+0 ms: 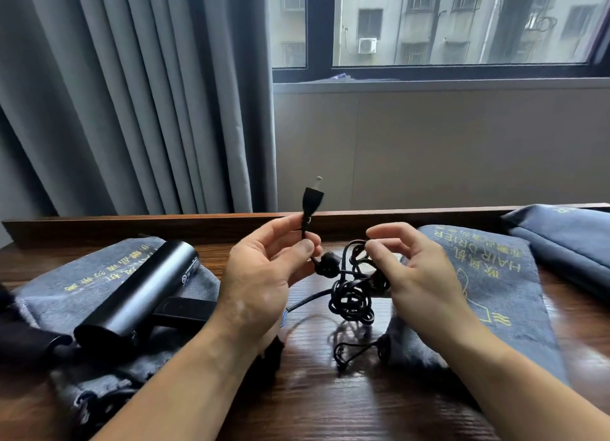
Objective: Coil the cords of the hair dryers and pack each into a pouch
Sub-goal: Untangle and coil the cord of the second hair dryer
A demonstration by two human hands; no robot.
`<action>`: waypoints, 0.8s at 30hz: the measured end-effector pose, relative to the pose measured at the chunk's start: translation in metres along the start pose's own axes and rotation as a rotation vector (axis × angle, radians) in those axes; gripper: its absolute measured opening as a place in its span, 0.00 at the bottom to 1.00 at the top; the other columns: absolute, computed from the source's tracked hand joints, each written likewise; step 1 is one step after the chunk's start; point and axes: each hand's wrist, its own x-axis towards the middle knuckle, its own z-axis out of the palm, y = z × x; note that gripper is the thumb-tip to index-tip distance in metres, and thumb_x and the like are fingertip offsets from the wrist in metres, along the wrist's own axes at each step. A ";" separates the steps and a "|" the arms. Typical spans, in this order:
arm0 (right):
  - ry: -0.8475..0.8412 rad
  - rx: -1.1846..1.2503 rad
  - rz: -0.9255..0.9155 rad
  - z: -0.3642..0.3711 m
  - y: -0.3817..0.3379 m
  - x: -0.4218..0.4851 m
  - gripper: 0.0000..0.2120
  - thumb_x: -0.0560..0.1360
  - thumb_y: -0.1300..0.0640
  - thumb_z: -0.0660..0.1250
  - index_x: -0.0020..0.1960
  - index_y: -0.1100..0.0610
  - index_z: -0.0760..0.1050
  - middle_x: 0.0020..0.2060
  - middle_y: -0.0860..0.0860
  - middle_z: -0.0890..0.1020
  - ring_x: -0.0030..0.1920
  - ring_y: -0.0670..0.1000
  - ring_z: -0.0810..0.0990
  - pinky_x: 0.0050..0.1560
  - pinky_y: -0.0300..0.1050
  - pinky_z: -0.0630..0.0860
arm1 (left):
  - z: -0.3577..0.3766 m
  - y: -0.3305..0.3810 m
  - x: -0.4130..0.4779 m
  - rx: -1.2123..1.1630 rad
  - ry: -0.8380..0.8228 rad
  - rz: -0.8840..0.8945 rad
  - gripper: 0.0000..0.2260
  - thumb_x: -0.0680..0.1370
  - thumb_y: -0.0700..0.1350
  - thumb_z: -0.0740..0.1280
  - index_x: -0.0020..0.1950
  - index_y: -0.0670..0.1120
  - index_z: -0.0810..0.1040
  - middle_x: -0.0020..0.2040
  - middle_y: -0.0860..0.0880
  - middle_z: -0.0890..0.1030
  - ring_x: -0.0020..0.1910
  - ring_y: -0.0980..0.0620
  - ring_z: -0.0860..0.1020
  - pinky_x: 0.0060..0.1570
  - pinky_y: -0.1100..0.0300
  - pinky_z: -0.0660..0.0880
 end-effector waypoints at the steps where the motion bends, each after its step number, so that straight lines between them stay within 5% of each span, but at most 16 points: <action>1: 0.013 -0.022 -0.006 -0.001 0.000 0.001 0.03 0.79 0.50 0.70 0.48 0.42 0.80 0.42 0.39 0.84 0.42 0.43 0.82 0.49 0.51 0.78 | 0.001 0.001 0.000 -0.018 0.001 0.001 0.12 0.78 0.29 0.66 0.56 0.41 0.81 0.42 0.44 0.84 0.40 0.51 0.82 0.41 0.60 0.81; 8: -0.046 -0.248 -0.234 -0.007 -0.013 -0.005 0.15 0.78 0.44 0.61 0.57 0.45 0.83 0.54 0.38 0.77 0.54 0.39 0.77 0.53 0.29 0.69 | 0.000 0.005 -0.004 0.168 -0.067 0.119 0.16 0.69 0.41 0.73 0.56 0.44 0.82 0.44 0.44 0.87 0.40 0.50 0.85 0.44 0.60 0.82; 13: -0.144 0.343 -0.183 -0.011 -0.025 -0.009 0.29 0.68 0.42 0.71 0.69 0.42 0.73 0.56 0.47 0.80 0.37 0.46 0.77 0.39 0.40 0.74 | 0.005 0.002 -0.012 0.471 -0.246 0.200 0.10 0.78 0.37 0.71 0.58 0.46 0.84 0.47 0.44 0.85 0.43 0.48 0.87 0.49 0.58 0.83; 18: -0.239 0.349 -0.154 -0.011 -0.032 -0.011 0.09 0.67 0.60 0.79 0.46 0.55 0.85 0.34 0.57 0.84 0.29 0.51 0.80 0.32 0.42 0.78 | 0.004 -0.001 -0.016 0.650 -0.360 0.275 0.09 0.79 0.41 0.71 0.58 0.51 0.80 0.47 0.49 0.85 0.43 0.47 0.85 0.47 0.43 0.82; 21: -0.129 0.608 -0.060 -0.016 -0.034 -0.008 0.06 0.64 0.59 0.76 0.40 0.59 0.85 0.31 0.58 0.82 0.31 0.51 0.81 0.35 0.39 0.80 | 0.004 -0.002 -0.015 0.620 -0.395 0.117 0.17 0.76 0.43 0.75 0.57 0.51 0.70 0.48 0.48 0.86 0.49 0.49 0.85 0.56 0.43 0.80; 24: -0.097 0.794 0.029 -0.023 -0.034 -0.004 0.08 0.61 0.58 0.75 0.40 0.58 0.86 0.32 0.57 0.82 0.32 0.48 0.82 0.36 0.37 0.80 | 0.004 -0.001 -0.013 0.593 -0.414 0.080 0.12 0.77 0.43 0.73 0.58 0.48 0.73 0.51 0.46 0.86 0.51 0.46 0.84 0.59 0.45 0.79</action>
